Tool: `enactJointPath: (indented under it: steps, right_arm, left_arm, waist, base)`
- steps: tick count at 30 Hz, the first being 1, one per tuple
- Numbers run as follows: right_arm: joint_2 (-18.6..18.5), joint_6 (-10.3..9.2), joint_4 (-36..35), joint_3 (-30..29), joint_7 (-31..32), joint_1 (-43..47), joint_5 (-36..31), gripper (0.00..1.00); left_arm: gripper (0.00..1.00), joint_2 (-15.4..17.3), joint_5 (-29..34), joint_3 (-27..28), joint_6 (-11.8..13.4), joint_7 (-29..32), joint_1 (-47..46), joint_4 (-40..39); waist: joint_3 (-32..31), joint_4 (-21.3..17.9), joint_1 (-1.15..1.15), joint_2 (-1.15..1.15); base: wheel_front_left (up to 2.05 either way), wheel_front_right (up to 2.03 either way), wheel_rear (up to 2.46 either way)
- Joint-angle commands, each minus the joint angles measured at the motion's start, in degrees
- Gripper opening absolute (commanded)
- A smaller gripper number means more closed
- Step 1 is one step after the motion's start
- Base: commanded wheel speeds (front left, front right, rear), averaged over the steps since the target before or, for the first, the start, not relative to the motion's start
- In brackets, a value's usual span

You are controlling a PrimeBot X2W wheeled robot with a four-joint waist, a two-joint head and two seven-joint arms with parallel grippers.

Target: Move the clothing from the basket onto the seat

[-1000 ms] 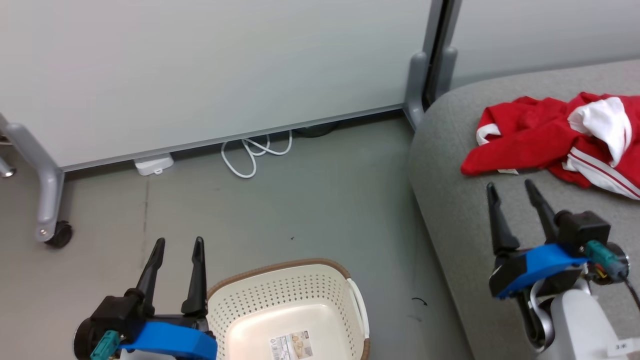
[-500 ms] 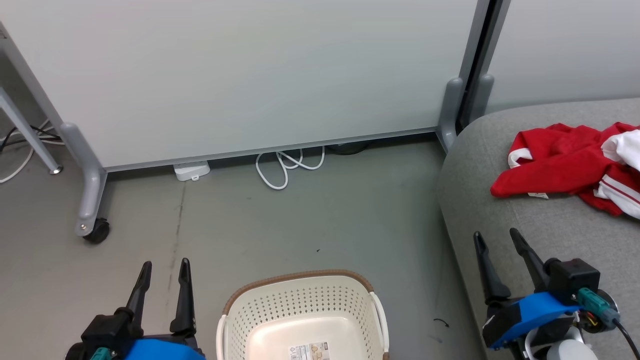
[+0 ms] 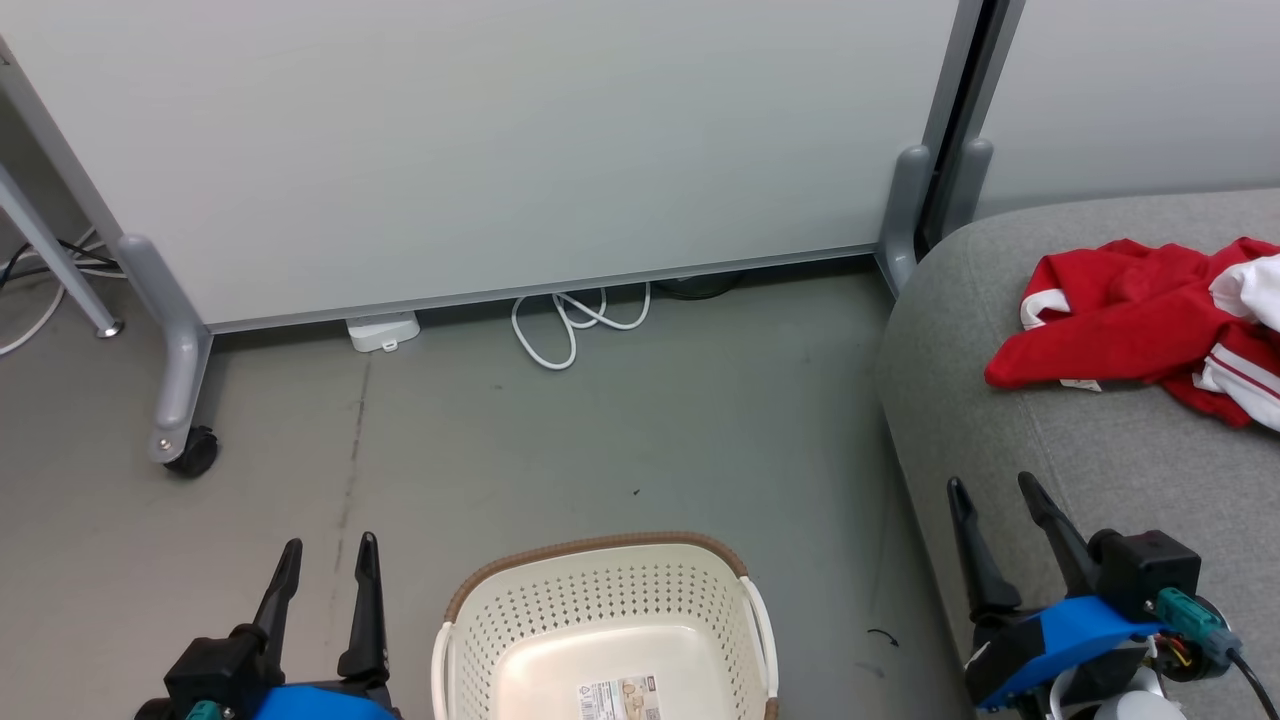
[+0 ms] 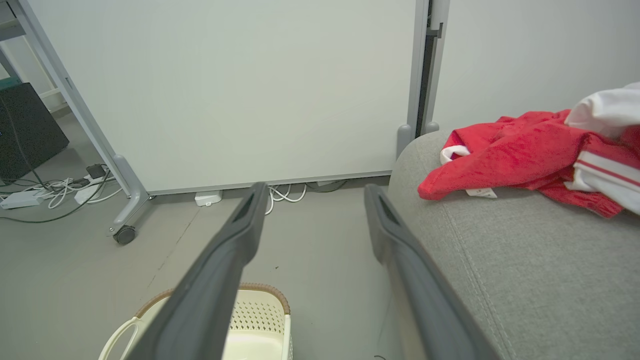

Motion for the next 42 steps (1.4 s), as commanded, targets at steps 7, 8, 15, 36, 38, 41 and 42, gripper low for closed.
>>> enactJointPath:
  steps: [7,8,15,36,38,41,42]
  right_arm:
    - [0.1,0.03,0.5,0.3,-0.5,-0.2,0.1,1.00]
    - [0.1,0.03,0.6,0.3,-0.5,-0.3,0.1,1.00]
    - [0.1,0.03,0.8,0.6,-0.5,-0.4,-0.2,1.00]
    - [0.1,0.00,2.0,-0.7,3.0,0.4,17.2,0.00]
    - [0.1,0.00,1.9,-0.8,3.3,0.4,19.2,0.00]
    - [0.1,0.00,1.6,-1.0,3.7,0.3,22.1,0.00]
    - [0.1,0.00,1.6,-1.1,3.9,0.3,23.0,0.00]
  left_arm:
    - [1.00,0.2,-0.4,0.3,0.0,-0.3,-0.7,0.5]
    - [1.00,0.1,-0.5,0.2,0.0,-0.3,-0.7,0.6]
    - [1.00,0.1,-0.8,0.0,0.0,-0.3,-1.0,0.9]
    - [0.00,-1.2,-16.6,1.4,0.0,4.7,-0.8,1.8]
    - [0.00,-1.2,-18.5,1.6,0.0,5.2,-1.0,1.6]
    - [0.00,-1.3,-21.2,2.0,0.0,5.9,-1.3,1.4]
    - [0.00,-1.3,-22.1,2.1,0.0,6.2,-1.4,1.3]
  waist:
    - [0.3,-0.2,0.00,0.00]
    - [0.4,-0.2,0.00,0.00]
    - [0.6,-0.3,0.00,0.00]
    - [0.4,-0.2,0.00,0.00]
    - [0.4,-0.2,0.00,0.00]
    - [0.4,-0.2,0.00,0.00]
    - [0.4,-0.2,0.00,0.00]
  base:
    - [0.00,0.00,0.00]
    - [0.00,0.00,0.00]
    - [0.00,0.00,0.00]
    - [0.00,0.00,0.00]
    - [0.00,0.00,0.00]
    - [0.00,0.00,0.00]
    - [0.00,0.00,0.00]
